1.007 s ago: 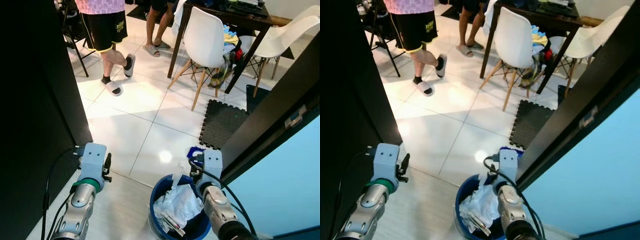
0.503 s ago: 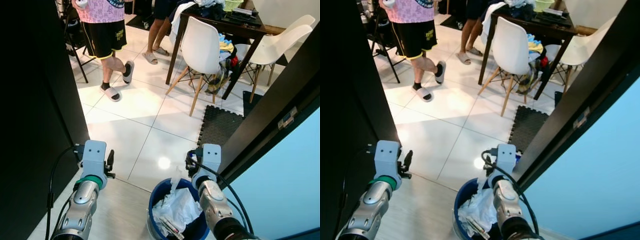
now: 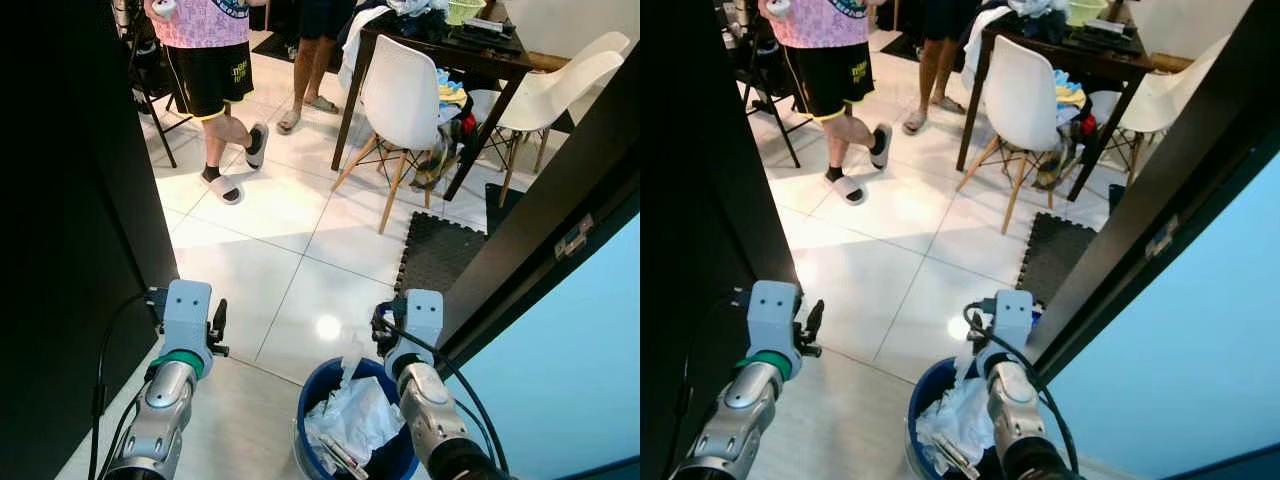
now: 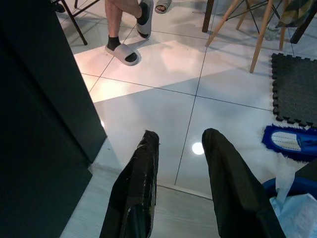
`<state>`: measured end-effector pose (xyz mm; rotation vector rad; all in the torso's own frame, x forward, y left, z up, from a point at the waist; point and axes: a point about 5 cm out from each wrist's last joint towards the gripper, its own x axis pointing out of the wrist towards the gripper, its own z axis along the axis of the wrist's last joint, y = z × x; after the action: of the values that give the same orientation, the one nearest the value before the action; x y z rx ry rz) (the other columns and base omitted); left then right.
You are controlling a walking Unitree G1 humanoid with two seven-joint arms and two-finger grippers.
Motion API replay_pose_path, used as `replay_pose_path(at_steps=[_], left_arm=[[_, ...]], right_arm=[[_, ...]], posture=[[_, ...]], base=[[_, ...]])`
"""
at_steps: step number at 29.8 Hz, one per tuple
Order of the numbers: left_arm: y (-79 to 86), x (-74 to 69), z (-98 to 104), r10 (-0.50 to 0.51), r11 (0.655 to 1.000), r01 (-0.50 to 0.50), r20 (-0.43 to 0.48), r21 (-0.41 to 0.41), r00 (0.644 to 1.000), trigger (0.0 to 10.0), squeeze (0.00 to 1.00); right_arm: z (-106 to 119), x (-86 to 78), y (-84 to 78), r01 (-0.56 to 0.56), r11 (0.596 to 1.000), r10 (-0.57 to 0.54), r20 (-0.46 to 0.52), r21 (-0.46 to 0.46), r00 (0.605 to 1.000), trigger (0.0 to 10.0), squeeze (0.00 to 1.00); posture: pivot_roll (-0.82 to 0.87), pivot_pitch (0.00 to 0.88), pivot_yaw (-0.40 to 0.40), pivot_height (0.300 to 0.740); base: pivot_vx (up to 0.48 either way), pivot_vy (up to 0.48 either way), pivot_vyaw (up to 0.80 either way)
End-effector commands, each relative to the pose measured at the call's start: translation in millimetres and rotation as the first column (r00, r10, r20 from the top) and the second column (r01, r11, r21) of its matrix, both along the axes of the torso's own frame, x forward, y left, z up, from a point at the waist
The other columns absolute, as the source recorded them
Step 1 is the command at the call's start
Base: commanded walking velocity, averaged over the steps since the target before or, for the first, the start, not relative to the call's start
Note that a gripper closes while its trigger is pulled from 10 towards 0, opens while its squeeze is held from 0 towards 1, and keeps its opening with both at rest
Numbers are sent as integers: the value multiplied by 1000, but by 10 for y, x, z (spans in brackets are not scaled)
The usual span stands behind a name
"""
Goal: Clean up the room
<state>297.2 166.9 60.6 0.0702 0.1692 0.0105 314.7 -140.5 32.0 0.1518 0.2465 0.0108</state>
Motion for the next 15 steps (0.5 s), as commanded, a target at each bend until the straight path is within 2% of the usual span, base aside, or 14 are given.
replay_pose_path(at_steps=[1,15], left_arm=[[-12,-9,-36,-7,1000,7,-14,3,1000,10000,0],[-14,2,-32,-8,1000,8,-13,3,1000,10000,0]], right_arm=[[-47,-37,-41,16,1000,-16,-19,10,1000,10000,0],[-38,-28,-57,17,1000,-17,-17,9,1000,10000,0]], posture=[[80,0,-22,740],[73,0,-20,740]], base=[[-259,0,0],[-269,0,0]])
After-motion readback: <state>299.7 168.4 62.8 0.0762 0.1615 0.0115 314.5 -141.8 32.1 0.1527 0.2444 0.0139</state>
